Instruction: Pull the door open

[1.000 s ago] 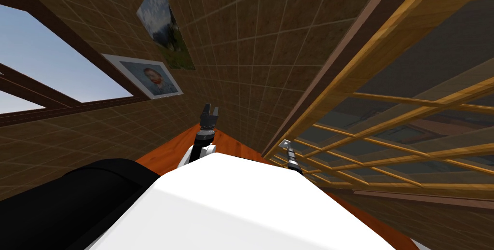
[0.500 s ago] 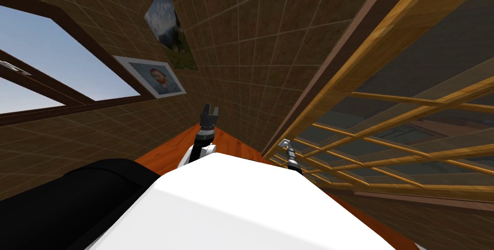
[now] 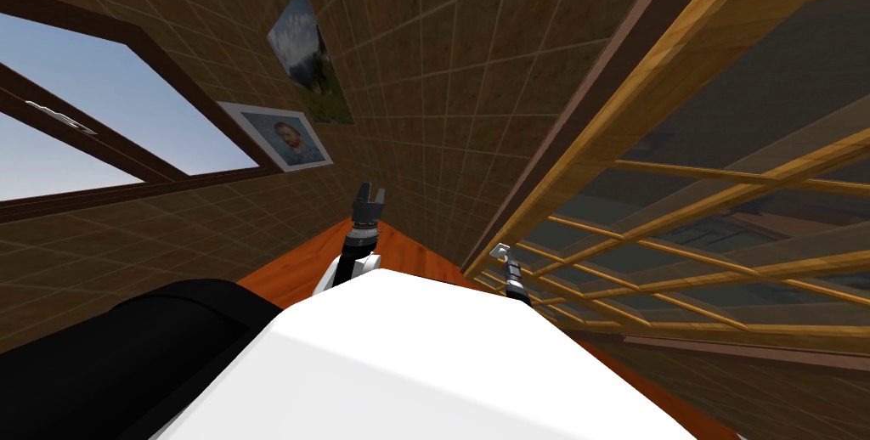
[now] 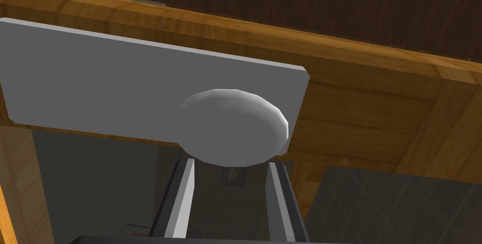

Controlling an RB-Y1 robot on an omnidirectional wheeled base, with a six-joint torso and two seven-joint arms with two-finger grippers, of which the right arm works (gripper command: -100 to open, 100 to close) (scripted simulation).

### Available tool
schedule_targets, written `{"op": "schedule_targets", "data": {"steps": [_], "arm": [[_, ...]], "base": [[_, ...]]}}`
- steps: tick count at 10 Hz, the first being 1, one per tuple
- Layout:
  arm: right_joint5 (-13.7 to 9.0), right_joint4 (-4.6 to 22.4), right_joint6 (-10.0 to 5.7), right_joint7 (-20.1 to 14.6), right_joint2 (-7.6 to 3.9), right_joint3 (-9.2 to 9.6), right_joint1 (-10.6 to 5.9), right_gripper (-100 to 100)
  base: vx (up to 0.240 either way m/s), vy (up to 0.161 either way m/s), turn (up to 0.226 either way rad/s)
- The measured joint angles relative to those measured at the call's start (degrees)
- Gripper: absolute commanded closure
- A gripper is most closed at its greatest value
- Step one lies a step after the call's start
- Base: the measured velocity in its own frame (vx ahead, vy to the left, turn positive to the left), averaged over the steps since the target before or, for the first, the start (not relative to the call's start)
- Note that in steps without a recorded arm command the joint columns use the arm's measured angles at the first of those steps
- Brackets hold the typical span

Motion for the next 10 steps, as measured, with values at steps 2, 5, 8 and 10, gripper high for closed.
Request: {"op": "schedule_targets", "data": {"steps": [2,5,8,10], "arm": [[-1.01,-1.04,0.69,-2.81,0.10,0.58,0.46,100],[-2.11,-0.30,0.63,-6.33,0.34,1.06,-0.25,-100],[-3.61,-0.40,0.95,-10.84,0.90,1.53,-0.74,-100],[-4.57,-0.62,1.25,-13.70,1.22,1.83,-0.92,-100]], "base": [[-0.044,-0.015,0.032],[-0.041,-0.009,0.027],[-0.054,-0.015,0.033],[-0.045,-0.011,0.019]]}}
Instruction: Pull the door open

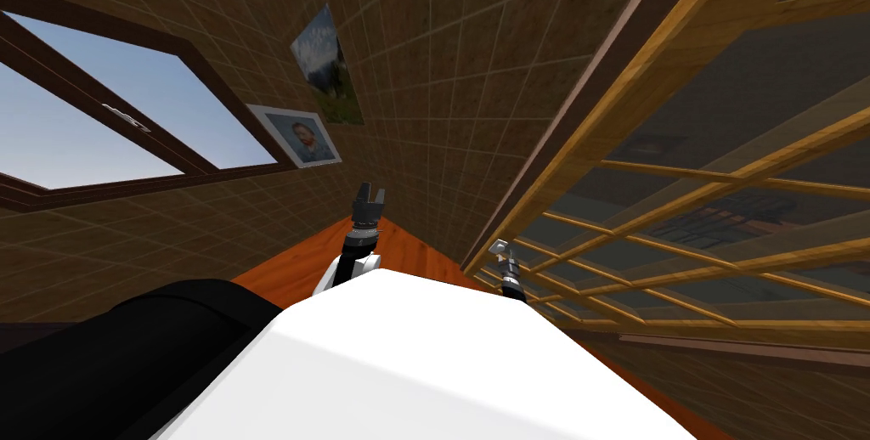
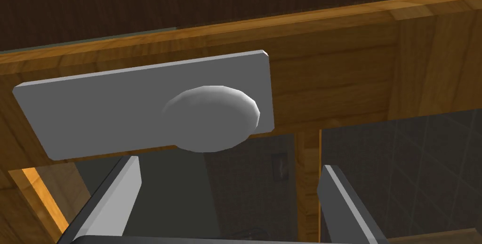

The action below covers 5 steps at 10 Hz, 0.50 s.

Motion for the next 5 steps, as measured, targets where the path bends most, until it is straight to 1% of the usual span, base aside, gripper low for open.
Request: {"op": "schedule_targets", "data": {"steps": [1,2,4,5], "arm": [[-0.48,-0.37,0.22,-1.46,0.19,0.14,0.03,-100],[-1.18,0.04,0.21,-3.08,0.44,0.36,-0.44,-100],[-2.07,0.17,0.24,-5.91,0.70,0.64,-0.75,-100],[-2.85,-0.34,0.58,-7.53,0.98,0.88,-0.75,-100]], "base": [[-0.066,-0.014,0.047],[-0.045,-0.009,0.017],[-0.049,-0.010,0.036],[-0.050,-0.011,0.019]]}}
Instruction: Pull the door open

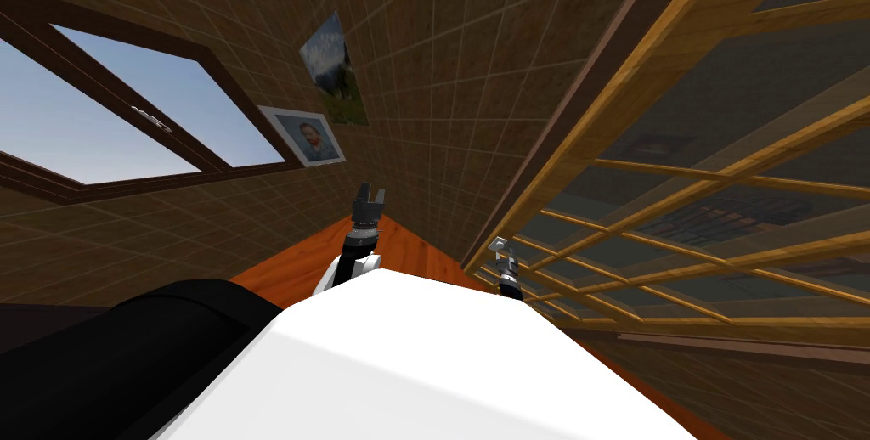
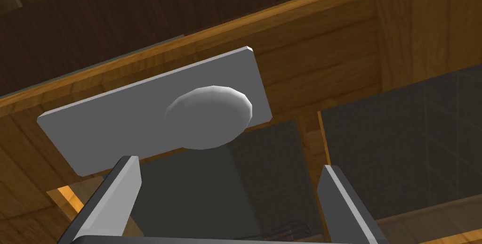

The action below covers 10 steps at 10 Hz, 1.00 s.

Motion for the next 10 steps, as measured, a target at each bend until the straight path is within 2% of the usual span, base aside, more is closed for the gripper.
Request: {"op": "schedule_targets", "data": {"steps": [10], "arm": [[-5.77,-0.77,1.37,-14.07,1.99,1.77,-1.49,-100]], "base": [[-0.055,-0.012,0.033]]}}
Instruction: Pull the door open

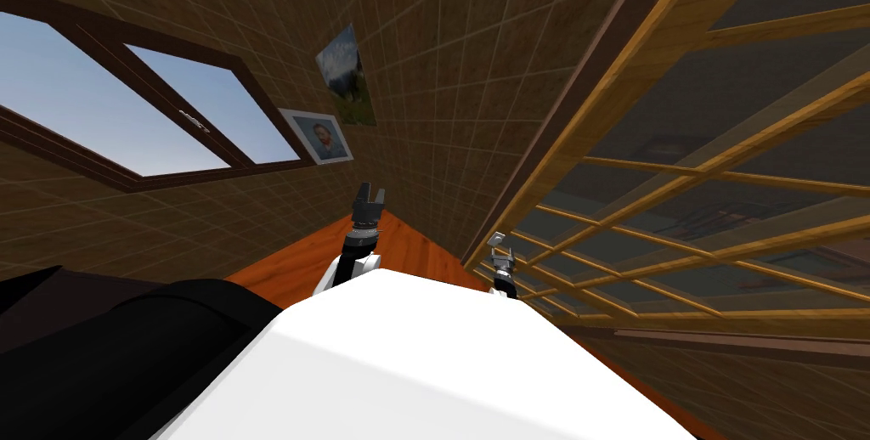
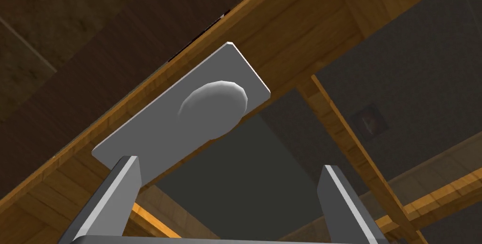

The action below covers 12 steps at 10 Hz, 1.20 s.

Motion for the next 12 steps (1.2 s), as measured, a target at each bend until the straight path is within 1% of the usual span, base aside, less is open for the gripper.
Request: {"op": "schedule_targets", "data": {"steps": [2,4,6,12], "arm": [[-1.09,0.63,-0.08,-3.00,0.35,0.37,-0.65,-100],[-2.11,0.06,0.35,-5.53,0.66,0.67,-0.68,-100],[-3.41,0.38,0.45,-8.59,1.10,1.10,-1.27,-100],[-6.85,-0.06,1.25,-17.17,2.28,2.14,-2.19,-100]], "base": [[-0.045,-0.016,0.028],[-0.064,-0.007,0.045],[-0.061,-0.015,0.025],[-0.051,-0.008,0.028]]}}
